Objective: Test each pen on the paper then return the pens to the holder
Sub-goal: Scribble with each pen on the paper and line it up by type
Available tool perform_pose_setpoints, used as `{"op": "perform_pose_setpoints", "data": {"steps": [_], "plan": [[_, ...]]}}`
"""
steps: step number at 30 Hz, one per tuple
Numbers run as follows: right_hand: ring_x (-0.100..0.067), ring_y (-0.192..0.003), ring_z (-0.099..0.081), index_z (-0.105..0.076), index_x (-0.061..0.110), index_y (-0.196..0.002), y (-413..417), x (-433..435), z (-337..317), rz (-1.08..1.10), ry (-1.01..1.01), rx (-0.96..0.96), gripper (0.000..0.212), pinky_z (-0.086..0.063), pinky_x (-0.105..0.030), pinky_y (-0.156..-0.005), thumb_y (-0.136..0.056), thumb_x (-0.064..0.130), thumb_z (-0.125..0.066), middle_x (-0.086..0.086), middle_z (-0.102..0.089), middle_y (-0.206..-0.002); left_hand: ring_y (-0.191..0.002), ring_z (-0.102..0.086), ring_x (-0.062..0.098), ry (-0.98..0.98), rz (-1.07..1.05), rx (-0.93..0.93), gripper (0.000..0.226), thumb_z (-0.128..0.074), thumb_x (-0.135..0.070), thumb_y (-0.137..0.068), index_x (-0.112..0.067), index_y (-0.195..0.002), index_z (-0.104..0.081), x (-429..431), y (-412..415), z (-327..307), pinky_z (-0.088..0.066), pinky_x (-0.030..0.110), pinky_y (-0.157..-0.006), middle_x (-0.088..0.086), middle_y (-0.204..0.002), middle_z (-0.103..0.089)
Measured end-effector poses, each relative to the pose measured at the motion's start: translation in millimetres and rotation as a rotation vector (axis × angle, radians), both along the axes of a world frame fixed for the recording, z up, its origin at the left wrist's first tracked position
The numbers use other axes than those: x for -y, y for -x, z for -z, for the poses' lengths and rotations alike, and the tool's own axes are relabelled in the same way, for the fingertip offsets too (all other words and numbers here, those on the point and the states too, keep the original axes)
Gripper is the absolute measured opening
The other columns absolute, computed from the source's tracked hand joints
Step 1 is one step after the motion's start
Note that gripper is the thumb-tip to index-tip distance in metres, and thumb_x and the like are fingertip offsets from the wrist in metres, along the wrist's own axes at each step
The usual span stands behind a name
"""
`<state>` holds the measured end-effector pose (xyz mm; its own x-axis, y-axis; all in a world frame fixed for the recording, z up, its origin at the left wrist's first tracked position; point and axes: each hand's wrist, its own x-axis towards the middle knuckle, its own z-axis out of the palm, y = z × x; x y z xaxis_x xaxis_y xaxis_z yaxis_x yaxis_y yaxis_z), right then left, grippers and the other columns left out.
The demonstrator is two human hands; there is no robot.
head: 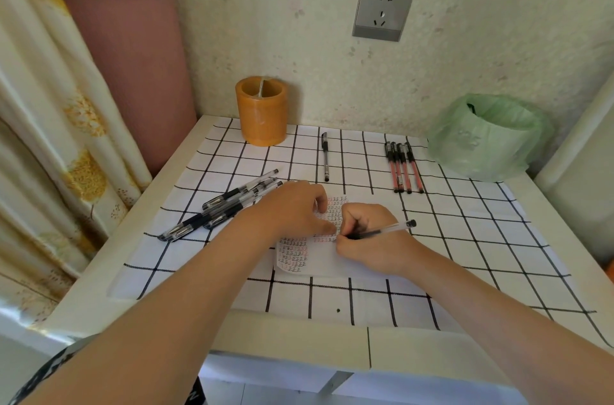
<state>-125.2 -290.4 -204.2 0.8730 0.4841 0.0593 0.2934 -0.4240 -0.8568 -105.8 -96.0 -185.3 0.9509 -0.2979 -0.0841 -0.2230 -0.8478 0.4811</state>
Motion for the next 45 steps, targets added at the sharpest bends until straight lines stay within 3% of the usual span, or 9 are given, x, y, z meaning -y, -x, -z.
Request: {"op": "perform_pose_setpoints", "data": {"steps": [5, 12, 17, 21, 27, 31, 37, 40, 45], "plan": [[-0.011, -0.054, -0.04, -0.049, 0.004, -0.067, 2, -1, -4, 0.002, -0.018, -0.003, 0.018, -0.032, -0.026, -0.049, -0.071, -0.001, -0.066, 0.0, -0.047, -0.059, -0.084, -0.051, 0.009, 0.01, 0.001, 0.02, 0.035, -0.077, -0.054, -0.073, -0.032, -0.093, -0.058, 0, 3, -2, -0.047, 0.03, -0.072, -0.014, -0.09, -0.053], [-0.017, -0.05, -0.042, -0.053, -0.002, -0.082, -3, 4, -12, 0.215, -0.331, -0.202, 0.011, -0.03, -0.025, -0.045, -0.087, -0.007, -0.061, -0.01, -0.051, -0.056, -0.088, -0.058, 0.01, 0.049, 0.014, -0.084, 0.021, -0.072, -0.042, -0.083, -0.031, -0.098, -0.063, -4, 3, -10, -0.05, 0.027, -0.076, -0.011, -0.095, -0.059], [-0.024, -0.059, -0.051, -0.072, 0.009, -0.098, -5, 3, -15, 0.267, -0.398, -0.217, 0.022, -0.039, -0.029, -0.046, -0.094, -0.005, -0.056, -0.014, -0.061, -0.072, -0.086, -0.059, 0.005, 0.023, 0.019, -0.11, 0.024, -0.07, -0.024, -0.085, -0.029, -0.108, -0.065, -17, 7, -20, -0.05, 0.02, -0.073, -0.012, -0.099, -0.062], [-0.026, -0.061, -0.06, -0.066, 0.011, -0.121, -8, 3, -20, 0.241, -0.513, -0.332, 0.036, -0.046, -0.032, -0.045, -0.101, -0.006, -0.041, -0.017, -0.069, -0.091, -0.08, -0.054, -0.001, -0.033, 0.022, -0.067, 0.025, -0.075, -0.025, -0.083, -0.028, -0.107, -0.068, -23, 9, -20, -0.038, 0.013, -0.062, -0.016, -0.095, -0.057], [-0.032, -0.062, -0.061, -0.065, 0.009, -0.123, -13, 5, -37, 0.2, -0.692, -0.534, 0.042, -0.052, -0.037, -0.05, -0.1, -0.005, -0.032, -0.022, -0.064, -0.103, -0.079, -0.055, -0.001, -0.011, 0.014, -0.027, 0.01, -0.072, -0.027, -0.088, -0.027, -0.097, -0.069, -22, 9, -18, -0.042, 0.017, -0.065, -0.016, -0.091, -0.062], [-0.023, -0.055, -0.058, -0.052, 0.038, -0.131, -17, 7, -44, 0.211, -0.344, -0.267, 0.051, -0.044, -0.029, -0.047, -0.095, 0.003, -0.057, -0.008, -0.065, -0.092, -0.086, -0.056, -0.002, 0.009, -0.022, 0.024, 0.014, -0.061, -0.029, -0.096, -0.033, -0.105, -0.07, -23, 6, -20, -0.047, 0.022, -0.075, -0.019, -0.096, -0.065], [0.004, -0.076, -0.062, -0.071, 0.037, -0.103, -22, 8, -37, 0.231, 0.268, 0.204, 0.017, -0.049, -0.023, -0.073, -0.09, 0.026, -0.069, 0.02, -0.071, -0.094, -0.08, -0.056, -0.005, 0.098, -0.055, 0.017, 0.017, -0.057, -0.022, -0.099, -0.029, -0.108, -0.07, -22, 4, -21, -0.04, 0.013, -0.067, -0.018, -0.095, -0.063], [0.005, -0.093, -0.061, -0.072, 0.037, -0.104, -17, 6, -38, 0.213, 0.373, 0.309, 0.018, -0.052, -0.029, -0.085, -0.092, 0.027, -0.064, 0.023, -0.071, -0.101, -0.08, -0.058, -0.003, 0.127, -0.068, -0.008, 0.018, -0.057, -0.018, -0.098, -0.029, -0.106, -0.069, -21, 3, -20, -0.04, 0.013, -0.066, -0.016, -0.092, -0.064], [0.003, -0.086, -0.057, -0.072, 0.037, -0.107, -13, 5, -42, 0.206, 0.427, 0.357, 0.019, -0.049, -0.026, -0.079, -0.093, 0.027, -0.061, 0.021, -0.07, -0.106, -0.084, -0.059, -0.002, 0.158, -0.09, -0.008, 0.017, -0.06, -0.019, -0.097, -0.031, -0.104, -0.069, -20, 4, -21, -0.043, 0.015, -0.07, -0.016, -0.093, -0.065]]}}
